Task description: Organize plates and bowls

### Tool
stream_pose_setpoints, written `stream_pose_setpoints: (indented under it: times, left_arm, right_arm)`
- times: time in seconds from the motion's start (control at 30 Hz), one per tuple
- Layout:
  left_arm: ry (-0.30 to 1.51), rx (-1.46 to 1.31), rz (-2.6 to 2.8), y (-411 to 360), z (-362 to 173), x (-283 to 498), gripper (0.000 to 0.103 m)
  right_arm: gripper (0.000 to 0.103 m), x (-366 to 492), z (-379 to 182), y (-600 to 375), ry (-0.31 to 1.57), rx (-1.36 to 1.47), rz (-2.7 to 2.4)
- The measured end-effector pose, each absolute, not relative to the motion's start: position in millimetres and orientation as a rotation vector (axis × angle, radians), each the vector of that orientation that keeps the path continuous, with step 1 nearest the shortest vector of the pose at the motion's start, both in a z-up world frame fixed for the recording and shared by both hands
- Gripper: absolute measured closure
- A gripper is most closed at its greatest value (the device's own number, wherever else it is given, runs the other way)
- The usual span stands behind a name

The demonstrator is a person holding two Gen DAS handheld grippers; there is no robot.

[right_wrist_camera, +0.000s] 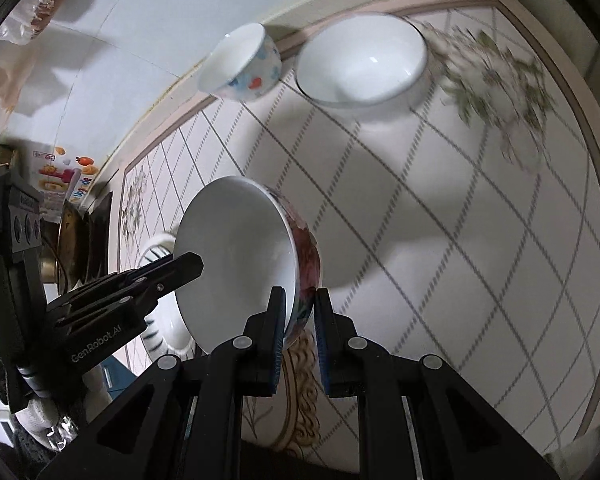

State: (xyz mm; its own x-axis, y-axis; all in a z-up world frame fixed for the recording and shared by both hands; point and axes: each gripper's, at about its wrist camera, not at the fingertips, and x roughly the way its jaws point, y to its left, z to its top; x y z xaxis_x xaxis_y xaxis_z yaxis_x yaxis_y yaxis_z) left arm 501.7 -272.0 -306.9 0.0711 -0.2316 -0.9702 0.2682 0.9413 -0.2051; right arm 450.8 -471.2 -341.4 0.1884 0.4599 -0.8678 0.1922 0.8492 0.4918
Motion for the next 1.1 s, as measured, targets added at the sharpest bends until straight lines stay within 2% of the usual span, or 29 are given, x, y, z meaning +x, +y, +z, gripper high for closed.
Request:
stream_pose_setpoints:
  times: [0.63,0.87,0.97,1.07,1.1]
  left_arm:
    - [1.507,0.118,-0.355,-297.2,-343.5,480.9,0.088]
    - [1.513,0.117,-0.349,-299.5,-342.1,480.6,0.088]
    - [1.491,0.099,-0.36,-296.4,-321.1,484.3,0.088]
    - [1.449,0.049,-0.367,-293.4,-293.9,499.2,0.083]
    - [1.442,0.029,-0.365,-293.7,-287.7,507.7,0.075]
  right_arm:
    - [0.087,424.2,-381.6,-487.8,1.455,0.603,0.187]
    - [0.087,428.6,-387.7,-485.6,1.479,0.607,0.201]
    - [0.085,431.3,-388.1,-490.1,1.506,0.646,0.214]
    - [0.083,435.5,-373.7,-501.3,1.48,0.659,0.231]
    - [0.078,439.5,-366.1,-508.2,1.456,0.667,0.224]
